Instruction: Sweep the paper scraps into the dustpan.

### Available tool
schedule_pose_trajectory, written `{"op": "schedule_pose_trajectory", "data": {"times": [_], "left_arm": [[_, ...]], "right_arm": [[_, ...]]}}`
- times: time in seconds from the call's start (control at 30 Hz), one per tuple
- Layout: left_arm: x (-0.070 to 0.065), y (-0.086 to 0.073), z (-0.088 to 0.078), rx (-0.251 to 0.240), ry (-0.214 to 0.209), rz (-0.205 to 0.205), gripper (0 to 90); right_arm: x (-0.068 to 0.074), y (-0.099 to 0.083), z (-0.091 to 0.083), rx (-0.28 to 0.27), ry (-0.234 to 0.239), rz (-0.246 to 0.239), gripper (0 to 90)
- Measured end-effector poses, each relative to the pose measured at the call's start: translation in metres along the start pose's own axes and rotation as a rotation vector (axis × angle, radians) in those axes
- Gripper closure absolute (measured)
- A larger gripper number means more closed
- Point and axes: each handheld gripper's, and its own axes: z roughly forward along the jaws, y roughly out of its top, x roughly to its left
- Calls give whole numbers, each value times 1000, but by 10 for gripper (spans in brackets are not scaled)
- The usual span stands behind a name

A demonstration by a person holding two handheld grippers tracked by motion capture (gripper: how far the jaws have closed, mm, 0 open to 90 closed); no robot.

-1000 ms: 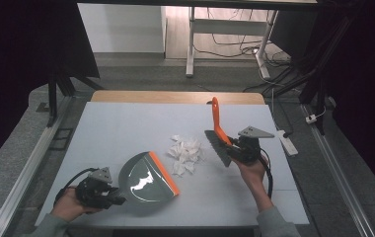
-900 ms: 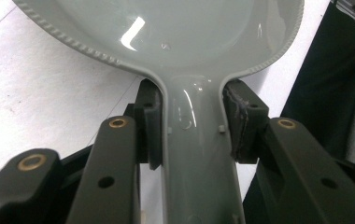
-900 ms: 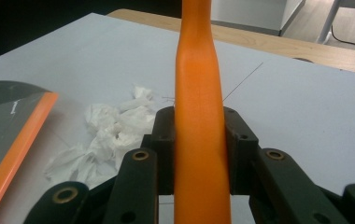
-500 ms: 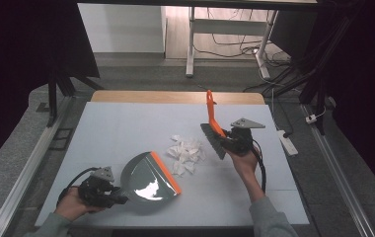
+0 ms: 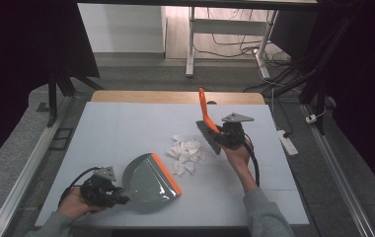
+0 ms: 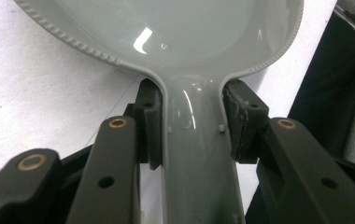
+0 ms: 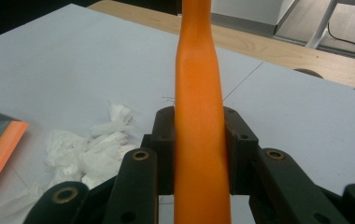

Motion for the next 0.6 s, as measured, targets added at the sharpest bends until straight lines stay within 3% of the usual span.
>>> {"op": "schedule_pose_trajectory", "data": {"times": [0.4,0.6], "left_arm": [[8,3,4,11,-33,-29,614],[12,4,4,13,-43,-30,614]], "right_arm": [[0,2,7,35,1,-28,698],[2,4,22,82,-13,-44,699]]}}
